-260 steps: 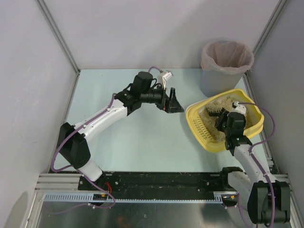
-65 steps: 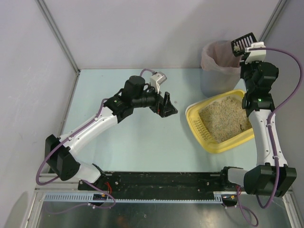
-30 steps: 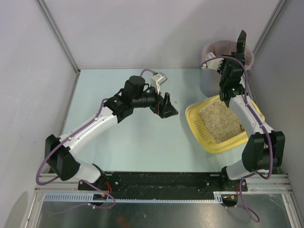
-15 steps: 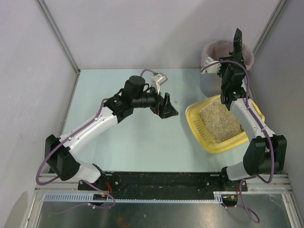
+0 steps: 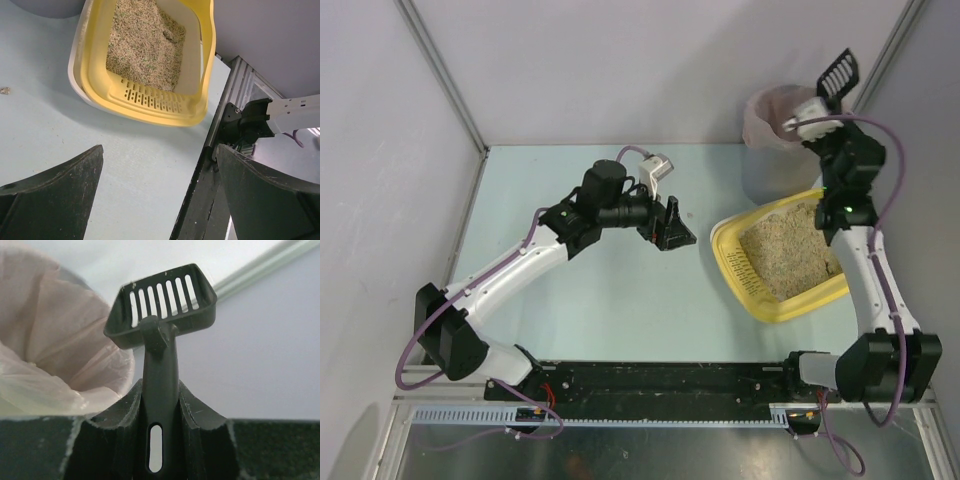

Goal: Clean the litter box

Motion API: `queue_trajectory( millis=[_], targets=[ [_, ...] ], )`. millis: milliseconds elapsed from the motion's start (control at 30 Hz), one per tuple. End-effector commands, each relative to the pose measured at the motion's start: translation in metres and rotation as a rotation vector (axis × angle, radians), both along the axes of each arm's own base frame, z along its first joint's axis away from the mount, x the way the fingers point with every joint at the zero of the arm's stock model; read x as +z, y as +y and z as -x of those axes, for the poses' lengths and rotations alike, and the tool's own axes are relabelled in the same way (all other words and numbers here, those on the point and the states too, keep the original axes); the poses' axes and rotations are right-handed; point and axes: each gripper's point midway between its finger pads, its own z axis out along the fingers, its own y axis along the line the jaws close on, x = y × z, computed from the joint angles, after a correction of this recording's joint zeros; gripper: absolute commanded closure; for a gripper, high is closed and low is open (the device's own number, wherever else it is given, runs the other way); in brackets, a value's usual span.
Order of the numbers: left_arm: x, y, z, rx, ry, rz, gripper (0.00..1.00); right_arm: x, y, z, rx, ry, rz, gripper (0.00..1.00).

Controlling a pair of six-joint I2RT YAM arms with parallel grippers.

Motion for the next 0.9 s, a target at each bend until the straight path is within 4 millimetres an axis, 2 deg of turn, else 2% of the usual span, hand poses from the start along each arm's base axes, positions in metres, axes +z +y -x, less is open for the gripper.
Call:
queue_trajectory(
  millis=[0, 33, 67, 167, 300, 467, 500, 567, 633, 667, 700, 767, 800, 867],
  targets=[
    [0.03, -0.003, 0.006, -0.028, -0.06, 0.052, 0.02, 0.024, 0.0, 0.026, 0.161, -0.099, -0.441, 1.0],
    [0.031, -0.003, 0.006, -0.025, -0.063, 0.054, 0.01, 0.022, -0.005, 0.028, 0.201, -0.086, -0.486, 1.0],
    [0.03, -0.004, 0.006, -0.028, -0.062, 0.053, 0.01, 0.02, -0.002, 0.03, 0.234, -0.086, -0.591, 1.0],
    [0.03, -0.004, 0.007, -0.028, -0.061, 0.051, 0.02, 0.026, 0.005, 0.037, 0.323, -0.104, -0.724, 1.0],
    [0.033, -0.004, 0.009, -0.028, -0.07, 0.056, 0.01, 0.03, 0.02, 0.045, 0.451, -0.079, -0.846, 1.0],
    [0.031, -0.002, 0.007, -0.018, -0.078, 0.049, 0.02, 0.027, 0.031, 0.055, 0.523, -0.042, -0.927, 1.0],
    [0.032, -0.003, 0.006, -0.017, -0.078, 0.051, 0.02, 0.029, 0.033, 0.058, 0.532, -0.04, -0.987, 1.0],
    [0.031, -0.003, 0.007, -0.019, -0.073, 0.051, 0.01, 0.037, 0.034, 0.068, 0.532, -0.055, -1.048, 1.0],
    [0.031, -0.003, 0.007, -0.018, -0.075, 0.05, 0.02, 0.034, 0.031, 0.074, 0.474, -0.059, -1.182, 1.0],
    [0.032, -0.002, 0.006, -0.015, -0.081, 0.05, 0.02, 0.039, 0.031, 0.083, 0.462, -0.076, -1.209, 1.0],
    [0.032, -0.001, 0.005, -0.006, -0.083, 0.048, 0.02, 0.03, 0.027, 0.086, 0.411, -0.061, -1.249, 1.0],
    [0.033, 0.004, -0.002, 0.052, -0.096, 0.041, 0.02, 0.031, 0.028, 0.101, 0.378, -0.067, -1.277, 1.0],
    [0.034, 0.007, -0.006, 0.08, -0.102, 0.035, 0.02, 0.017, 0.024, 0.106, 0.313, -0.037, -1.308, 1.0],
    [0.036, 0.016, -0.015, 0.15, -0.131, 0.024, 0.01, 0.009, 0.023, 0.116, 0.265, -0.018, -1.324, 1.0]
  ],
)
